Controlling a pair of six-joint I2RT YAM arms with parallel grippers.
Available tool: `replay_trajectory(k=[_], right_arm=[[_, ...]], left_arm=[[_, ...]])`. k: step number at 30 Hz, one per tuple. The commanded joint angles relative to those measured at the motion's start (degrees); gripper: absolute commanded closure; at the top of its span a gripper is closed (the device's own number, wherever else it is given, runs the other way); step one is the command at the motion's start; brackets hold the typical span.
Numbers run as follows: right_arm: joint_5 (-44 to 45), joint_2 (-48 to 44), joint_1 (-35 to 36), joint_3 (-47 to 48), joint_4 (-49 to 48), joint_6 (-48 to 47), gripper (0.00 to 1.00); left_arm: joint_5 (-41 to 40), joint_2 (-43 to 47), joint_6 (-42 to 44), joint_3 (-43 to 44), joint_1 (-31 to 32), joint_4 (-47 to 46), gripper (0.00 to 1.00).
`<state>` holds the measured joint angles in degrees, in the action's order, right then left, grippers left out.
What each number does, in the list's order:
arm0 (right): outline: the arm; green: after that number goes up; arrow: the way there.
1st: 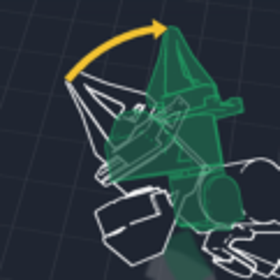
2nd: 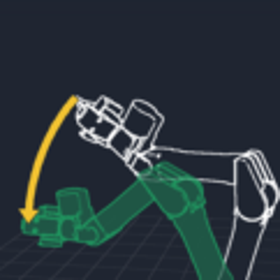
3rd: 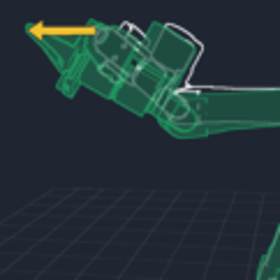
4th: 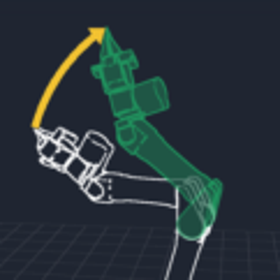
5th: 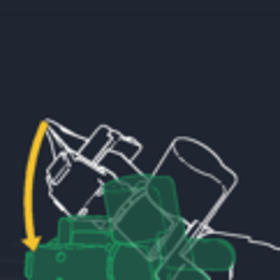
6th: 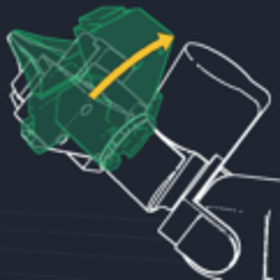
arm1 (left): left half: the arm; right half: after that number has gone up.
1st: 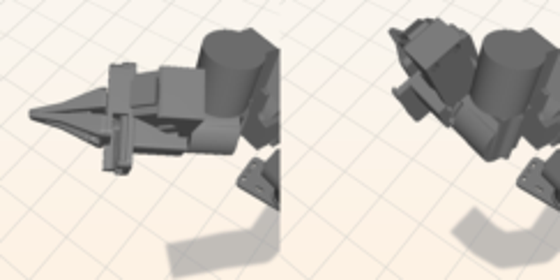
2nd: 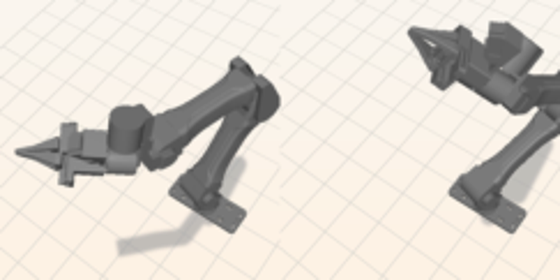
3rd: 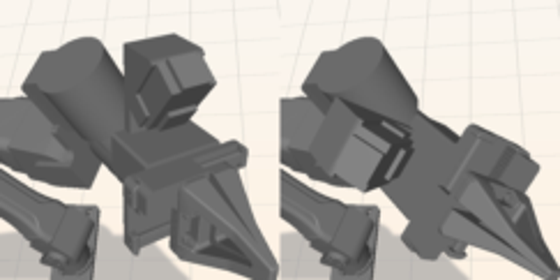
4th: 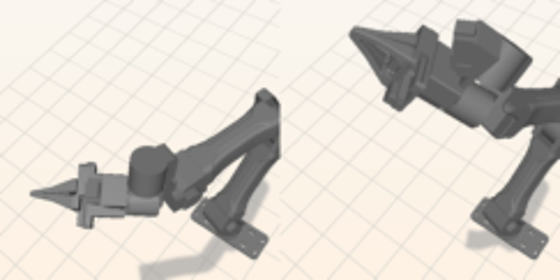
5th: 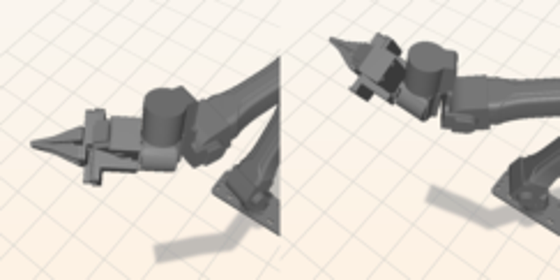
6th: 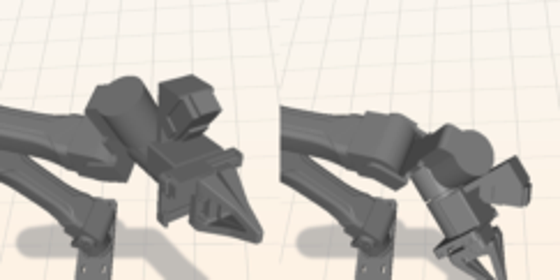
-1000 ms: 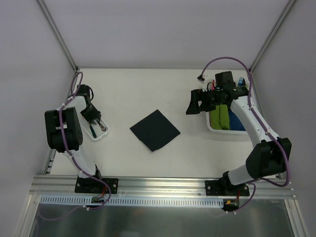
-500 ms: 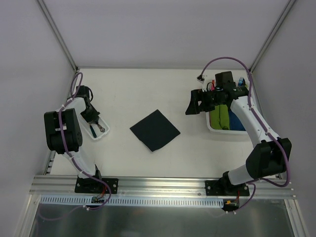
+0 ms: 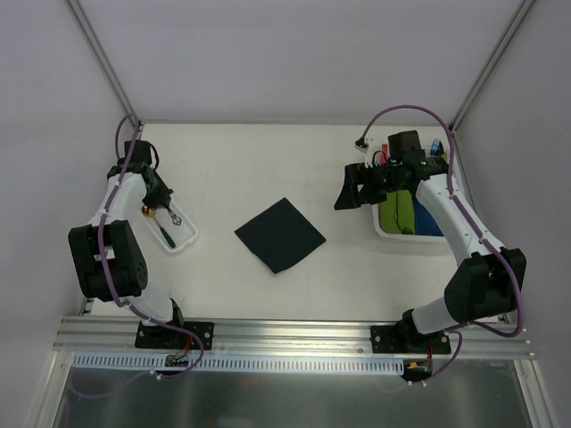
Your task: Place the utensils on the paper napkin and roll it up
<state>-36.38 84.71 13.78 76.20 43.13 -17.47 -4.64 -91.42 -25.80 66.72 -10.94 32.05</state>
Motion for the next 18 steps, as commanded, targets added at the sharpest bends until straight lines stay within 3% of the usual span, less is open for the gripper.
replay_trajectory(k=[1, 3, 5, 8, 15, 18], right_arm=[[-1.76, -0.69, -0.33, 0.43, 1.86, -2.12, 0.17], [-2.38, -0.42, -0.86, 0.87, 3.09, -2.82, 0.16], [-3.17, -0.16, -1.91, 1.14, 4.67, -4.05, 0.13], [-4.13, 0.28, -4.19, 1.14, 6.78, -5.55, 0.02], [-5.38, -1.12, -9.65, -1.23, 7.31, -7.57, 0.01], [-4.67, -1.39, -10.44, -2.20, 6.79, -8.10, 0.01]], left_arm=[[0.95, 5.80, 4.53, 7.00, 0.83, 3.63, 1.00], [3.58, 6.69, 6.10, 9.03, 3.19, 3.89, 1.00], [4.38, 6.52, 7.51, 12.55, 9.94, 4.59, 1.00], [2.62, 3.01, 7.17, 16.95, 20.85, 6.53, 1.00], [3.23, -10.26, 0.68, 23.45, 39.12, 5.92, 1.00], [3.07, -16.41, -1.87, 27.49, 43.53, 5.83, 1.00]])
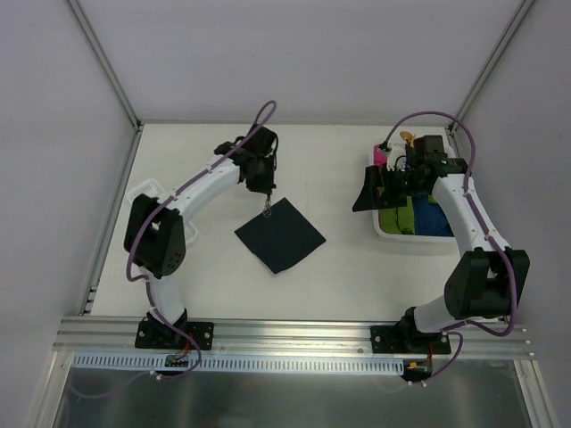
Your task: Place the utensils on the paper napkin and roll it up
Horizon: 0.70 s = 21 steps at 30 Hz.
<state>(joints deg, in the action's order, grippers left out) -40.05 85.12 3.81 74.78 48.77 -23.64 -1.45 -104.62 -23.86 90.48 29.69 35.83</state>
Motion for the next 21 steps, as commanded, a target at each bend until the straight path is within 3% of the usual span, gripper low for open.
replay_trajectory(k=[1, 8, 21], right_arm=[[-0.91, -1.71, -0.47, -0.95, 1.06, -1.94, 0.01], [-2.22, -1.01, -0.83, -2.54, -0.17, -1.23, 0.01], [-2.84, -0.75, -1.00, -3.59, -0.17, -1.06, 0.01]], left_arm=[[-0.13, -5.40, -4.70, 4.96, 3.70, 2.05, 1.00], [0.22, -10.60, -8.13, 5.85, 7.22, 2.05, 1.00], [0.40, -11.75, -9.64, 1.37, 8.45, -0.94, 1.00]])
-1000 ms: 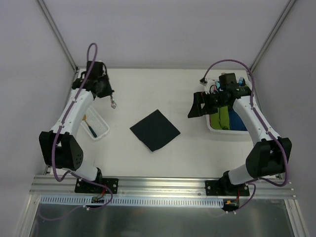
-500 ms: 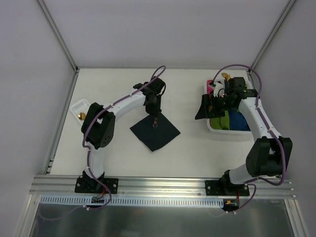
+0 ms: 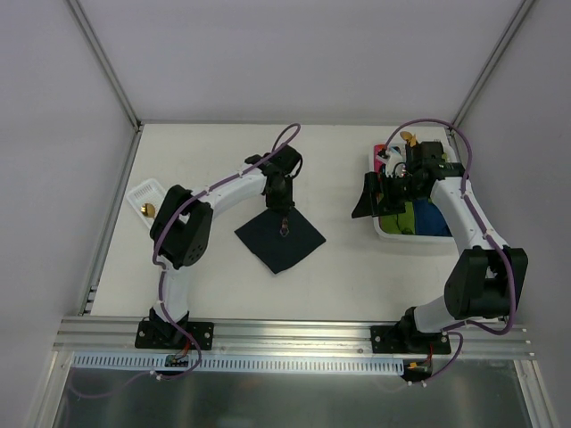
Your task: Place the utensils on the paper napkin and roll it up
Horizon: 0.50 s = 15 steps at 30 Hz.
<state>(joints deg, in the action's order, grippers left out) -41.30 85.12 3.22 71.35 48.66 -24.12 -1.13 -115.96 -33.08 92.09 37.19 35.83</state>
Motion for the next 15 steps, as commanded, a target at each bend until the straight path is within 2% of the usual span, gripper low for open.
replay_trajectory(k=[1, 15], right_arm=[[-1.50, -0.75, -0.41, -0.16, -0.15, -0.58, 0.01], [-2.30, 0.04, -0.94, 0.02, -0.06, -0.31, 0.01]], left_arm=[[-0.10, -0.67, -0.14, -0.25, 1.04, -0.94, 1.00], [-0.90, -2.16, 0.82, -2.71, 1.48, -2.17, 1.00]])
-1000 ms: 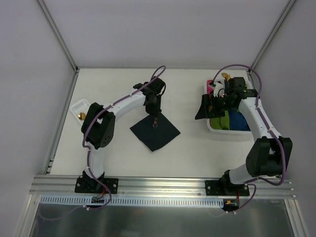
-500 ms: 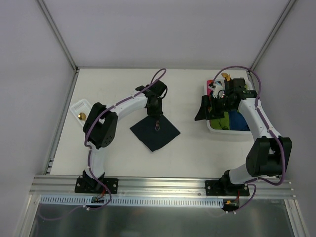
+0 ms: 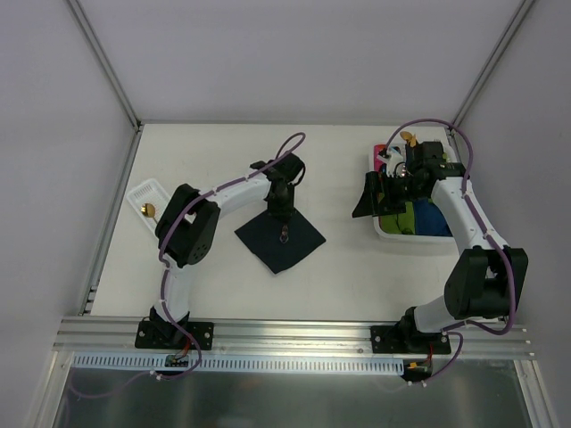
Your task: Place the utensils on the paper napkin and roll it up
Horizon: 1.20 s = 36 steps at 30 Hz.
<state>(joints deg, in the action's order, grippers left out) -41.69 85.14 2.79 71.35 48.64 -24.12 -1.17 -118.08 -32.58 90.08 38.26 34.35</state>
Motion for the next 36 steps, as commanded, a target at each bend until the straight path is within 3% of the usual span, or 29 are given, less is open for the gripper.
replay_trajectory(k=[1, 22, 36], right_arm=[[-1.90, 0.11, -0.50, 0.02, -0.13, -0.31, 0.01], [-2.69, 1.34, -1.12, 0.37, 0.05, 0.12, 0.01], [-3.40, 1.78, -1.47, 0.54, 0.05, 0.48, 0.01]], left_arm=[[-0.85, -0.04, 0.32, -0.79, 0.41, -0.77, 1.00], [0.55, -2.50, 0.32, -2.72, 0.50, -2.36, 0.99], [0.73, -1.89, 0.06, -4.13, 0.50, -2.36, 0.88]])
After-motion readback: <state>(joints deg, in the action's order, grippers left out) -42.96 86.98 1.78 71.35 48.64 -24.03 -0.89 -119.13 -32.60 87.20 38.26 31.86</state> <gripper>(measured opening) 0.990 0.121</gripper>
